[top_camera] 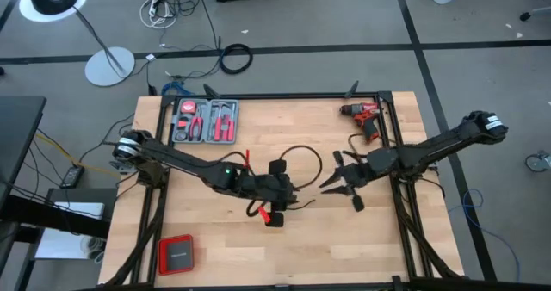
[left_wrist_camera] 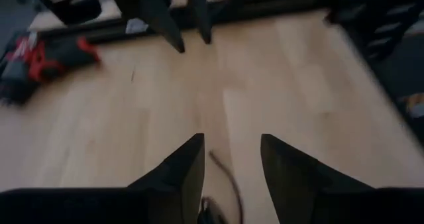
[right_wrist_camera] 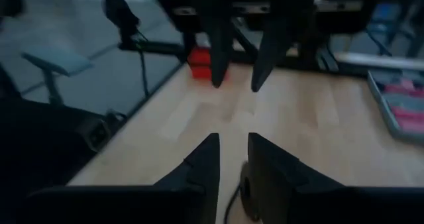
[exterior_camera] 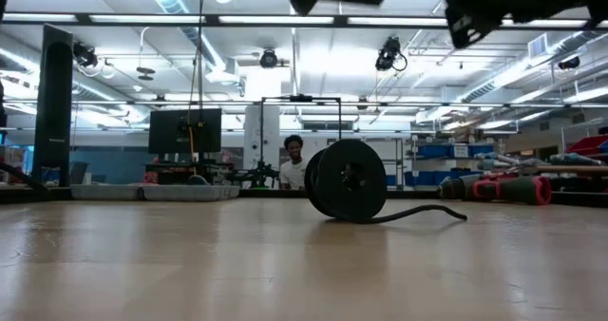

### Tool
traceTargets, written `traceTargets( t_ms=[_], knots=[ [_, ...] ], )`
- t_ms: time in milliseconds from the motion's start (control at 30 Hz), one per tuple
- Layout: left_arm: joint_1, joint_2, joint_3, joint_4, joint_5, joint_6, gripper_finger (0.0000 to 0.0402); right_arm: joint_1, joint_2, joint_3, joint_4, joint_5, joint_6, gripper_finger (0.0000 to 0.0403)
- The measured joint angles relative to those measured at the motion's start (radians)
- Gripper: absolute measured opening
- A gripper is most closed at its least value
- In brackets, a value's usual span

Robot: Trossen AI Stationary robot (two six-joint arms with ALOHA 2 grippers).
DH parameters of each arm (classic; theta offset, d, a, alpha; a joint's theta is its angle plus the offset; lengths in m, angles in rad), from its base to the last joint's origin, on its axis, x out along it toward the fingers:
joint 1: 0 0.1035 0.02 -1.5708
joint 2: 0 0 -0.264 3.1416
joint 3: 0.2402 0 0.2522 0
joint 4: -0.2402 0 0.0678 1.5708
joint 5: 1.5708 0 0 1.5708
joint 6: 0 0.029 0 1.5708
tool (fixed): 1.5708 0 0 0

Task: Coil cords
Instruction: Return to Home Position

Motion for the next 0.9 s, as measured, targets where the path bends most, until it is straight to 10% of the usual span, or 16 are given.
traceTargets(
  t_ms=[367, 900],
  knots=[
    [0.001, -0.054, -0.013, 0.096, 0.208, 0.124, 0.0152, -0.002, -0.297, 0.0, -0.174, -0.163, -0.097, 0.0079],
    [0.105, -0.124, -0.466, 0.567, 0.372, 0.107, 0.0152, -0.035, -0.534, 0.0, -0.29, -0.111, 0.028, 0.0079]
  ],
)
